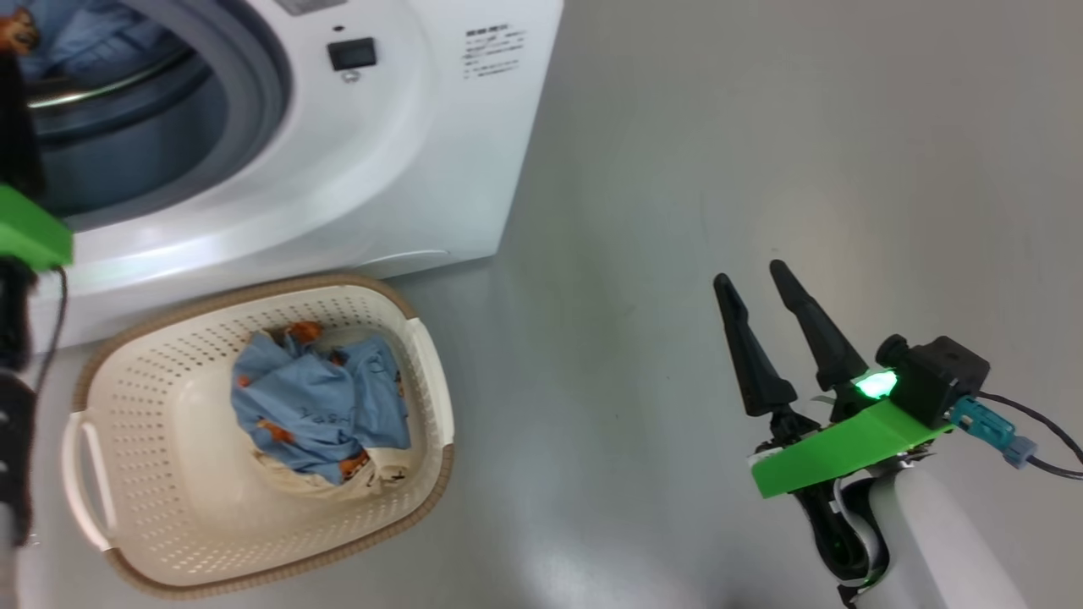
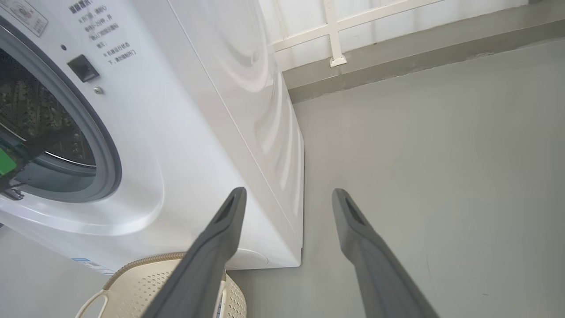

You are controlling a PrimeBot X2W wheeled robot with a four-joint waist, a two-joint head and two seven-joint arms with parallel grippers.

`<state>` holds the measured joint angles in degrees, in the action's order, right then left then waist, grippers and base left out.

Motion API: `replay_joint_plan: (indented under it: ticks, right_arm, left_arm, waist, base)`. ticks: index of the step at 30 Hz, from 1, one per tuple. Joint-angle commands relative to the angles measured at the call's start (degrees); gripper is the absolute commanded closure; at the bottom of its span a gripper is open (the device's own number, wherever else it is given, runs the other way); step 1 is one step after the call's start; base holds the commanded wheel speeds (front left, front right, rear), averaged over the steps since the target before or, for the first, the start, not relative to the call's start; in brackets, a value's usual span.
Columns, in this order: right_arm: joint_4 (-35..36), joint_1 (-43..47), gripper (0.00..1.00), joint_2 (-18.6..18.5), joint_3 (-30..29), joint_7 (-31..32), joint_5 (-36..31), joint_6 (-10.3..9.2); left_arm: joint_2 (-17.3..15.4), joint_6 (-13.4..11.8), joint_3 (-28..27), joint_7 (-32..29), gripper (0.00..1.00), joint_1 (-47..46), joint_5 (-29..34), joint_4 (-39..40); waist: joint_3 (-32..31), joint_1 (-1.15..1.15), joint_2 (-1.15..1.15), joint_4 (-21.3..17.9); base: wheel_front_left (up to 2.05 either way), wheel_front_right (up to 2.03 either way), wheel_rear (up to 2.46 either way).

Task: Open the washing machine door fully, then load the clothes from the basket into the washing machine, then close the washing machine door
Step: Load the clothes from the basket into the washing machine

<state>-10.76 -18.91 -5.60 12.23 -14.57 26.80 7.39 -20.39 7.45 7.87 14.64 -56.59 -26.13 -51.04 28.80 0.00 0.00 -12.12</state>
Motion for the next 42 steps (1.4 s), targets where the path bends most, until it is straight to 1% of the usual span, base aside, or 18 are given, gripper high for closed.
replay_joint_plan:
  ticks: [1, 3, 9, 13, 16, 21, 34, 42]
  right_arm:
    - [1.1, 1.6, 0.00, -0.3, 0.8, -0.4, -0.3, 0.10]
    - [1.1, 1.9, 0.00, -0.8, 0.3, -0.4, -0.3, 0.10]
    - [1.0, 3.2, 0.00, -2.3, -0.8, -0.4, -0.4, 0.10]
    - [0.5, 4.6, 0.00, -3.6, -1.1, -0.4, -0.2, 0.10]
    - [0.1, 5.6, 0.00, -4.4, -1.3, -0.4, 0.0, 0.10]
    - [-0.4, 7.6, 0.00, -5.5, -1.3, -0.4, 0.4, 0.10]
    - [-1.0, 13.1, 0.00, -7.9, -1.7, -0.4, 1.6, 0.10]
    - [-0.7, 15.8, 0.00, -8.8, -2.2, -0.4, 2.0, 0.10]
  left_arm:
    - [-2.6, -0.5, -2.0, 0.4, 0.00, 1.2, 0.8, 1.7]
    - [-0.9, -0.7, -4.5, 0.4, 0.00, 3.6, 1.1, 3.2]
    - [3.0, -0.4, -9.4, 0.4, 0.00, 11.5, 4.5, 8.2]
    - [5.4, -0.1, -11.8, 0.4, 0.00, 17.4, 7.2, 11.6]
    - [6.5, -0.1, -13.2, 0.4, 0.00, 20.6, 8.4, 13.6]
    - [8.0, 0.0, -14.3, 0.4, 0.00, 27.0, 10.4, 17.5]
    - [11.5, 0.0, -14.9, 0.4, 0.00, 42.8, 10.3, 26.2]
    - [13.3, 0.0, -16.8, 0.4, 0.00, 50.4, 10.8, 31.7]
  waist:
    - [-1.1, 0.00, 0.00, 1.1]
    - [-1.8, 0.00, 0.00, 2.0]
    - [-4.6, 0.00, 0.00, 4.1]
    - [-7.5, 0.00, 0.00, 5.4]
    - [-9.4, 0.00, 0.00, 6.1]
    - [-12.6, 0.00, 0.00, 6.7]
    - [-19.9, 0.00, 0.00, 7.3]
    - [-22.1, 0.00, 0.00, 7.1]
  base:
    - [0.00, 0.00, 0.00]
    - [0.00, 0.00, 0.00]
    - [0.00, 0.00, 0.00]
    - [0.00, 0.00, 0.00]
    - [0.00, 0.00, 0.00]
    - [0.00, 0.00, 0.00]
    - [0.00, 0.00, 0.00]
    - [0.00, 0.00, 0.00]
